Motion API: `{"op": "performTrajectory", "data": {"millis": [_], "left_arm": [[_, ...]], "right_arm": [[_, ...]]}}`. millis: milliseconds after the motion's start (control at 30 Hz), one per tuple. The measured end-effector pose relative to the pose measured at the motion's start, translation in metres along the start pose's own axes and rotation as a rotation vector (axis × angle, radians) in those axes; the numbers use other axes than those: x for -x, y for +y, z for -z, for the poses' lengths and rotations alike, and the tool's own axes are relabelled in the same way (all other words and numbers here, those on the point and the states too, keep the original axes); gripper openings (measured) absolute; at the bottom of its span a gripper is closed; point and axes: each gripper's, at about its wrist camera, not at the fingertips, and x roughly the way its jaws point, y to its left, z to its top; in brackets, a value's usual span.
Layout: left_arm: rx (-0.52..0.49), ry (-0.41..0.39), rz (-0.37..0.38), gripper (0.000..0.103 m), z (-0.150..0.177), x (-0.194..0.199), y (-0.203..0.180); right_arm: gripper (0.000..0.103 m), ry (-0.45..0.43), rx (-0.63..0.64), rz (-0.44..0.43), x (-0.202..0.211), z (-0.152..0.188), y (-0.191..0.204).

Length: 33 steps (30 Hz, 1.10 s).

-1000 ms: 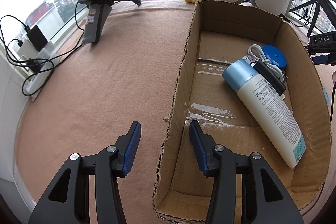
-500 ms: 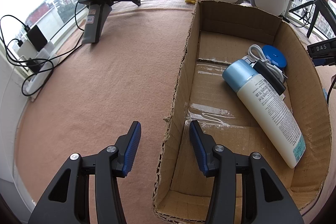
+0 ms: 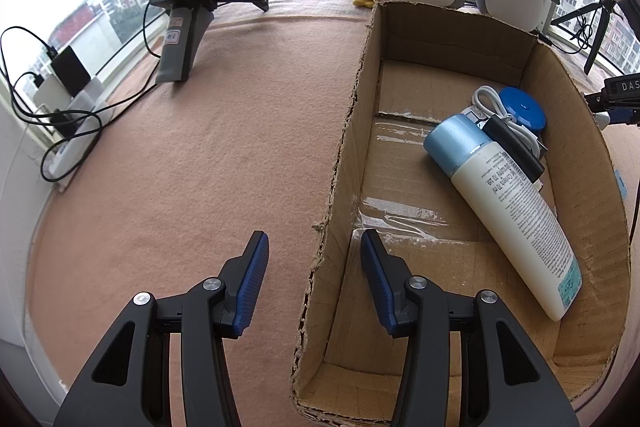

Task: Organize rigid objects
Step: 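Carry the charger plug over the box and open the right gripper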

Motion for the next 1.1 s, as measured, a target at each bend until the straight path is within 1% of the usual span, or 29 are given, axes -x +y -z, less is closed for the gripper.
{"op": "performTrajectory", "data": {"millis": [67, 167, 267, 333, 533, 767, 933, 1100], "left_arm": [[0.000, 0.000, 0.000, 0.047, 0.000, 0.000, 0.000], [0.000, 0.000, 0.000, 0.047, 0.000, 0.000, -0.001], [0.000, -0.001, 0.000, 0.047, 0.000, 0.000, -0.001], [0.000, 0.000, 0.000, 0.047, 0.000, 0.000, -0.001], [0.002, -0.002, 0.001, 0.047, -0.001, 0.001, -0.002], [0.002, -0.002, 0.001, 0.047, -0.001, 0.001, -0.003], [0.002, -0.002, 0.001, 0.047, -0.001, 0.000, -0.003], [0.004, -0.003, 0.002, 0.047, -0.001, 0.001, -0.002]], "right_arm": [[0.060, -0.024, -0.001, -0.015, 0.012, 0.000, 0.000], [0.060, -0.065, 0.009, -0.046, 0.029, -0.003, 0.010], [0.060, -0.101, 0.043, -0.077, 0.042, -0.007, 0.034], [0.060, -0.116, 0.067, -0.116, 0.050, -0.007, 0.049], [0.060, -0.133, 0.151, -0.195, 0.062, -0.006, 0.100], [0.060, -0.126, 0.231, -0.226, 0.052, -0.001, 0.147], [0.060, -0.111, 0.266, -0.234, 0.038, -0.001, 0.167], [0.060, -0.091, 0.286, -0.223, 0.022, -0.002, 0.181]]}}
